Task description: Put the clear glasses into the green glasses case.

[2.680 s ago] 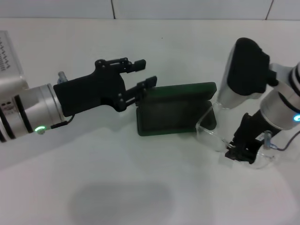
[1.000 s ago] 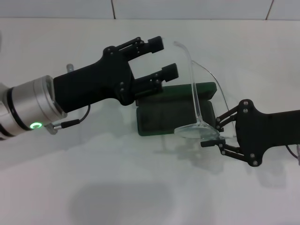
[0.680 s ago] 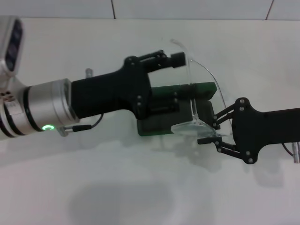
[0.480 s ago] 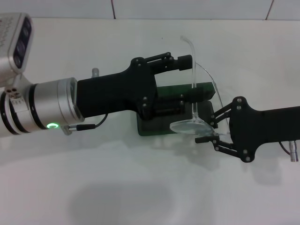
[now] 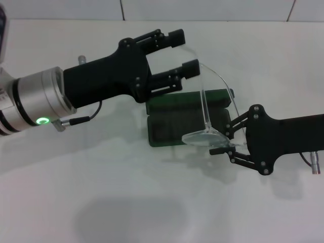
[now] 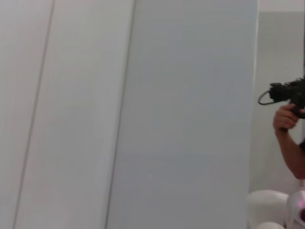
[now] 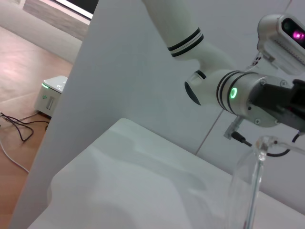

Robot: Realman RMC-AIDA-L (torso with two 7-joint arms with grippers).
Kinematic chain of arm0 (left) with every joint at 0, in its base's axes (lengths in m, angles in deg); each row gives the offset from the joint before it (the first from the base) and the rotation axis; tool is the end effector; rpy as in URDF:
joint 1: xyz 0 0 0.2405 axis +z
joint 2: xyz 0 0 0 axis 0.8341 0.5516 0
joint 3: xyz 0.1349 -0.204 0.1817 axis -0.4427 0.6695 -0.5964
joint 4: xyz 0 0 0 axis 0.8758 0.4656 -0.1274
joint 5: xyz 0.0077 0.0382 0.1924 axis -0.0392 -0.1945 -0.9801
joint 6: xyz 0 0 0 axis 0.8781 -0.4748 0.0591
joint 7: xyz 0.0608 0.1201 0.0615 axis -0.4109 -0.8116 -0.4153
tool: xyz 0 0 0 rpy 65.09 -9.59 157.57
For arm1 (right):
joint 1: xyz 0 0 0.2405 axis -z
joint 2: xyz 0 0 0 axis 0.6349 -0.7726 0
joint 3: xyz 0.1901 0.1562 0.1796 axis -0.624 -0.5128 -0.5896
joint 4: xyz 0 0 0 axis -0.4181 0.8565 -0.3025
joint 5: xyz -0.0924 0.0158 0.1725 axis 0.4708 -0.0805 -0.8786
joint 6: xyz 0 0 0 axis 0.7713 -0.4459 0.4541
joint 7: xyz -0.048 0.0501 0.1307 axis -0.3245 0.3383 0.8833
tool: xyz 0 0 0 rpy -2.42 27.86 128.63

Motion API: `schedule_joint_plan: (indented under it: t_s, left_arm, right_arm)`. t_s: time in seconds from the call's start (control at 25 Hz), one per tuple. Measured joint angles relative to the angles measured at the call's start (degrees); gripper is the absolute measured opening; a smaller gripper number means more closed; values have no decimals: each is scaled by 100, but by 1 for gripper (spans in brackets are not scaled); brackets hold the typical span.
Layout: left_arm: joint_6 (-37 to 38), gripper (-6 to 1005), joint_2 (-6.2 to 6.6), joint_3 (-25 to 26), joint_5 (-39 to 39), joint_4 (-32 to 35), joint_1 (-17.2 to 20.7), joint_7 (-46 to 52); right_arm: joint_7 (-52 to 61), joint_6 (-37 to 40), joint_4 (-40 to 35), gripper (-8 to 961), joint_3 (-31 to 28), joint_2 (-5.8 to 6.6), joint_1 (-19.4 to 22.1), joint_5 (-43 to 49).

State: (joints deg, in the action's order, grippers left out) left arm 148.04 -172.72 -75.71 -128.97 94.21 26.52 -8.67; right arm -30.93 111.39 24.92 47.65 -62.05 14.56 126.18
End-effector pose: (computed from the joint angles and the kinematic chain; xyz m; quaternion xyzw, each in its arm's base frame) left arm -0.2077 0.3319 -0.0379 -0.8814 -0.0897 -0.4568 0.0805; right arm 0.2411 0.3079 -0.0299 -0.9317 -0.2573 0.2384 0.0942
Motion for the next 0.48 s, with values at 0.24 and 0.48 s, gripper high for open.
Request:
schedule_joint_plan:
  t_s: [0.24, 0.48]
  left_arm:
    - [136, 734, -8, -68, -99, 36, -29, -61]
    - [158, 734, -16, -277, -382, -1, -193, -100]
  right_arm:
    - [-2, -6, 3, 128, 8, 3, -25, 8]
    - [-4, -6, 3, 128, 14, -1, -60, 4]
